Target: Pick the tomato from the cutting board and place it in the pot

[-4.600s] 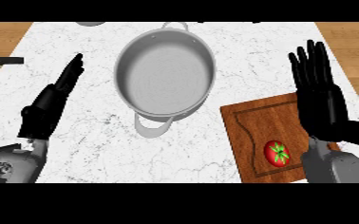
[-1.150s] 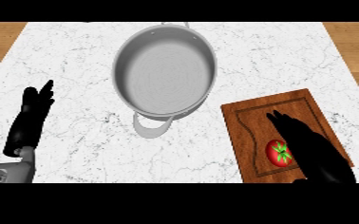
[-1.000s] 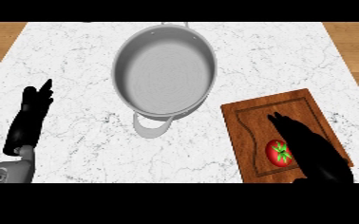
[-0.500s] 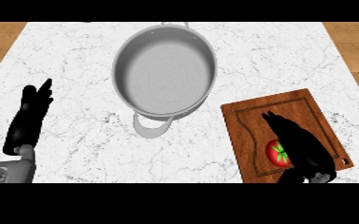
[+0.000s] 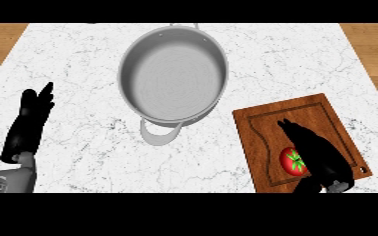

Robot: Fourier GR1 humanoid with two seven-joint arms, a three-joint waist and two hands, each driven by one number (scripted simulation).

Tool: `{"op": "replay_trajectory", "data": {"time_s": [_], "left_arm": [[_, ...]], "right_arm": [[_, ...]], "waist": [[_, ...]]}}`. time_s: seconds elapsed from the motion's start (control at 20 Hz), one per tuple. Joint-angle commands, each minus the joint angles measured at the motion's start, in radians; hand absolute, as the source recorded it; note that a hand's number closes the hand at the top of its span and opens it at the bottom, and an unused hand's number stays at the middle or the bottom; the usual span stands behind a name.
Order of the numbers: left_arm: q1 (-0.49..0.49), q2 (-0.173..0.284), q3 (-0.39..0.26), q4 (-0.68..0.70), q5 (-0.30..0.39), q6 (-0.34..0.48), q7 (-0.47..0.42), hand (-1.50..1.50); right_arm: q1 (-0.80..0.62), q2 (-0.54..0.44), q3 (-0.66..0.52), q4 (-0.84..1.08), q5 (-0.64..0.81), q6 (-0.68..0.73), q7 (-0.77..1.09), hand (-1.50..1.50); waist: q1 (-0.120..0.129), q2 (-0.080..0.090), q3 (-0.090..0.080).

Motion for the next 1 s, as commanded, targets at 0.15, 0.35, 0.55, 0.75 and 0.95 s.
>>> {"op": "replay_trajectory", "data": {"time_s": [0.15, 0.35, 0.55, 0.75, 0.95], "left_arm": [[-0.013, -0.014, 0.022, 0.056, -0.014, -0.002, -0.067, 0.00], [-0.017, -0.003, 0.021, -0.003, -0.018, -0.018, 0.010, 0.00], [0.007, 0.005, 0.042, -0.022, 0.007, -0.050, -0.002, 0.00], [-0.041, -0.023, 0.025, 0.056, -0.038, -0.016, -0.022, 0.00], [0.002, -0.041, 0.040, 0.053, -0.025, -0.016, -0.067, 0.00]], "right_arm": [[-0.030, 0.035, 0.027, 0.165, 0.085, -0.157, -0.134, 1.50], [0.000, 0.044, 0.076, 0.069, 0.156, -0.200, -0.124, 1.50], [-0.012, -0.004, 0.033, 0.054, 0.182, -0.232, -0.179, 1.50], [-0.035, 0.036, 0.035, 0.005, 0.204, -0.217, -0.140, 1.50], [-0.137, -0.008, -0.102, 0.097, 0.152, -0.184, -0.183, 1.50]], "waist": [[0.000, 0.001, 0.000], [-0.001, 0.000, 0.000], [0.000, 0.000, 0.000], [-0.003, 0.000, 0.000], [0.001, 0.001, 0.000]]}}
